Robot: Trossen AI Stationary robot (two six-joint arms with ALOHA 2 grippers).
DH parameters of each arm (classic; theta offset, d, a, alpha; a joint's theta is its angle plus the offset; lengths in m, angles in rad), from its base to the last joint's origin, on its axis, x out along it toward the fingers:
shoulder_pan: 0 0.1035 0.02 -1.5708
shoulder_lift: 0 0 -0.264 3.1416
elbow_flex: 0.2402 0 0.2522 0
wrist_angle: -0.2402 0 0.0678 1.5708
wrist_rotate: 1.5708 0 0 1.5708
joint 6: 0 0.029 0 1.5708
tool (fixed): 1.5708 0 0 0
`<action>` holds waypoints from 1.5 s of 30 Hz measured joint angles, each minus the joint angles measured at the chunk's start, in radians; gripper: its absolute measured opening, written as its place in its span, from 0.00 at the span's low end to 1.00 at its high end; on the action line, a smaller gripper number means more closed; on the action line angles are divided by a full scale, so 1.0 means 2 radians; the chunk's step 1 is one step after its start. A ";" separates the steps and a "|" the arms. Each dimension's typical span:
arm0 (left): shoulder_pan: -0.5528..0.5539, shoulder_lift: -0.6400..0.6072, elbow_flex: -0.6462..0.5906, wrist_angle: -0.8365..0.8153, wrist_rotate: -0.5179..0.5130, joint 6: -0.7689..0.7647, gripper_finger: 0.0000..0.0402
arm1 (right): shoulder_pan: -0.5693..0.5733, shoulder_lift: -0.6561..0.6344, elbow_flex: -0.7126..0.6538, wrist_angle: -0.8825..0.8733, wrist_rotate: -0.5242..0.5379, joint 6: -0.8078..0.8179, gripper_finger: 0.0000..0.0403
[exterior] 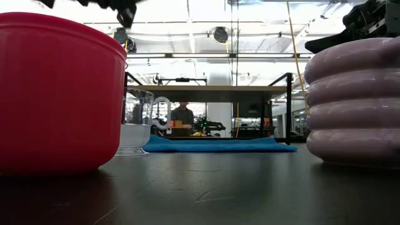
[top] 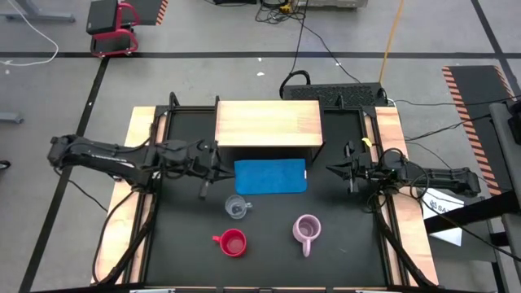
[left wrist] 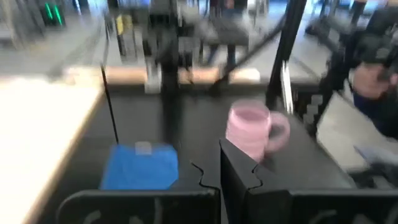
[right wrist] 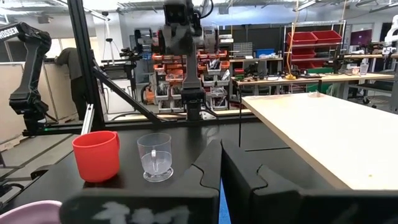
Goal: Stack small to large cups/mugs on shelf
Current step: Put the glass mug on the shelf
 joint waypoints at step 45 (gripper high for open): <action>-0.013 0.166 0.220 -0.368 0.035 0.007 0.00 | 0.000 0.010 0.000 -0.027 0.000 0.004 0.00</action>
